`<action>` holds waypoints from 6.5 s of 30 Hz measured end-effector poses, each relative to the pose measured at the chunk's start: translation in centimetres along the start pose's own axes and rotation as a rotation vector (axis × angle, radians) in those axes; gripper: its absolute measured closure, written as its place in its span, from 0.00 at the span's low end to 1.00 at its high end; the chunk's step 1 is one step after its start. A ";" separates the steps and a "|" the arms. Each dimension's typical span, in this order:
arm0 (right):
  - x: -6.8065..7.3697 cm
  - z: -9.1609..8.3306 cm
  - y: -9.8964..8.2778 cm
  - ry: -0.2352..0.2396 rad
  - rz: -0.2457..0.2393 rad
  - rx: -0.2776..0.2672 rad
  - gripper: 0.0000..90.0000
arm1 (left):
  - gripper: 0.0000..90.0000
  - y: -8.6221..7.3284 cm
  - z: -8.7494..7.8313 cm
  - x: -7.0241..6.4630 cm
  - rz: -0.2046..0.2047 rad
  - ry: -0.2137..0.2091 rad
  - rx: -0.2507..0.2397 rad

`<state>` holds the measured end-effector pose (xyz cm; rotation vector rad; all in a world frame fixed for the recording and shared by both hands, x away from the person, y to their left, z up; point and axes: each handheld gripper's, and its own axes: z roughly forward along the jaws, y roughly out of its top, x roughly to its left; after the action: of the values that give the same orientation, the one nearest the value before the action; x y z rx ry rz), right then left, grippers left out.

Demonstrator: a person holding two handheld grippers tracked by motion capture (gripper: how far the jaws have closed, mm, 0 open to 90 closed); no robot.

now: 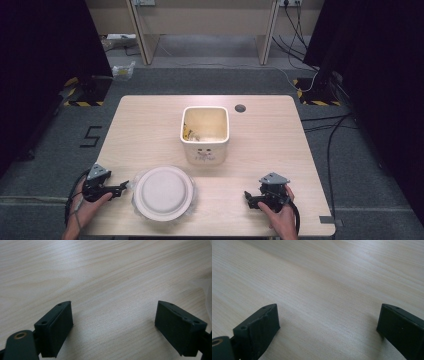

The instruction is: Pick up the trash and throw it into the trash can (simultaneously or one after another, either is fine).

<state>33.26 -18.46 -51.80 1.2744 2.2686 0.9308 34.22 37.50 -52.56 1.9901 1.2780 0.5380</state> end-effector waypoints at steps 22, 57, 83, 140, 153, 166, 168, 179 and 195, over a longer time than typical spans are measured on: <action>1.1 -0.5 0.3 0.031 -0.013 -0.047 0.17 | 0.21 0.1 -1.1 -0.9 -0.031 -0.106 0.013; 1.9 -2.1 1.2 0.044 -0.035 -0.090 0.18 | 0.22 3.3 2.7 -10.5 0.128 -0.243 0.009; 3.5 -4.7 1.9 0.092 -0.070 -0.167 0.19 | 0.23 7.0 6.9 -15.6 0.200 -0.258 0.025; 15.3 -3.8 3.0 0.114 -0.467 -0.203 0.28 | 0.20 2.3 2.5 -6.1 0.094 -0.098 -0.003; 12.5 -4.4 3.7 0.091 -0.448 -0.224 0.52 | 0.20 2.3 2.5 -6.1 0.095 -0.099 -0.004; 9.8 -5.6 4.6 0.068 -0.411 -0.258 0.66 | 0.20 2.3 2.5 -6.1 0.094 -0.099 -0.004; 9.6 -5.7 4.8 0.061 -0.422 -0.257 0.68 | 0.20 2.3 2.5 -6.1 0.095 -0.098 -0.003; 9.8 -5.8 6.6 0.015 -0.468 -0.229 0.69 | 0.20 2.3 2.5 -6.1 0.094 -0.099 -0.004; 7.4 -6.6 7.1 -0.048 -0.432 -0.215 0.75 | 0.20 2.3 2.5 -6.1 0.094 -0.099 -0.004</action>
<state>29.77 -11.89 -42.17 0.6699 2.2072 0.9359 34.69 30.51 -52.40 2.0549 1.1279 0.4801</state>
